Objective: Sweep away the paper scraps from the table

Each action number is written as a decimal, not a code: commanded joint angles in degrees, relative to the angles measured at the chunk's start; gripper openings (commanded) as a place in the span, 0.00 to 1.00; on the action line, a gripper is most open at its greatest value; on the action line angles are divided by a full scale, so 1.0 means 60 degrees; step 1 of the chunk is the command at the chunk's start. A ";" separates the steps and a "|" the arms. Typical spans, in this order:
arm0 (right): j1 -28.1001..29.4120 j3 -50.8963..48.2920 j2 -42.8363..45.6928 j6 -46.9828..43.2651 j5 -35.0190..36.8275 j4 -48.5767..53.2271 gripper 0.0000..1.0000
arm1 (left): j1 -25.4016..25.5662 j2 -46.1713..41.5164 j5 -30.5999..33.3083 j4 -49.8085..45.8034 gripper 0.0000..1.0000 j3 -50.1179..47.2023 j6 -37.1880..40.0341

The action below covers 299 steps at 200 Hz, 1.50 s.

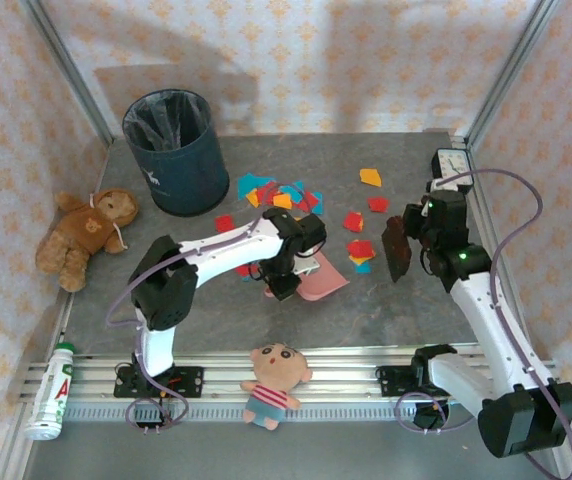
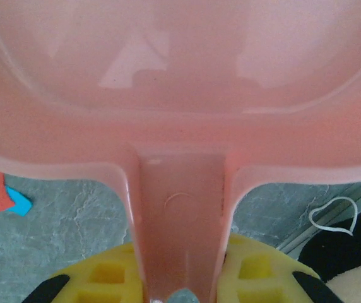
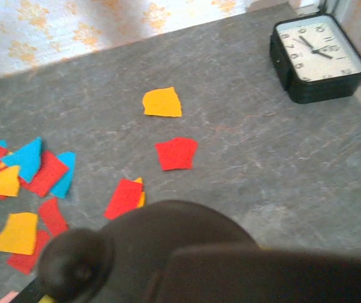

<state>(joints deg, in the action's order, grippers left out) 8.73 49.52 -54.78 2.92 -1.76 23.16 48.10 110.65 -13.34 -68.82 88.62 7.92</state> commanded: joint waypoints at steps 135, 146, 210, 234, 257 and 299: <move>0.0693 -0.0562 -0.0562 -0.1364 -0.0838 -0.0811 0.00 | 0.0172 0.2544 0.0406 -0.1934 0.00 0.2654 0.0836; 0.0734 -0.0562 -0.0609 -0.1363 -0.1086 -0.0826 0.00 | 0.0181 0.2643 0.0406 -0.1938 0.00 0.2774 0.0822; 0.0786 -0.0445 -0.0731 -0.1509 -0.2327 -0.0568 0.00 | -0.0001 0.3263 0.0310 -0.1920 0.00 0.3502 0.0498; 0.0782 -0.0404 -0.0698 -0.1578 -0.2789 -0.0425 0.00 | -0.0016 0.3399 0.0312 -0.1976 0.00 0.3747 0.0497; 0.0792 -0.0356 -0.0712 -0.1548 -0.3290 -0.0430 0.00 | -0.0012 0.3435 0.0268 -0.2014 0.00 0.3889 0.0561; 0.0801 -0.0227 -0.0566 -0.1402 -0.3765 -0.0454 0.00 | -0.0014 0.3357 0.0325 -0.1935 0.00 0.3806 0.0559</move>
<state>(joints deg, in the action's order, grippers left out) 13.02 46.11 -58.78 -5.65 -21.32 18.50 48.34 130.56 -12.56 -78.22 110.98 11.46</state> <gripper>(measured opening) 0.247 0.216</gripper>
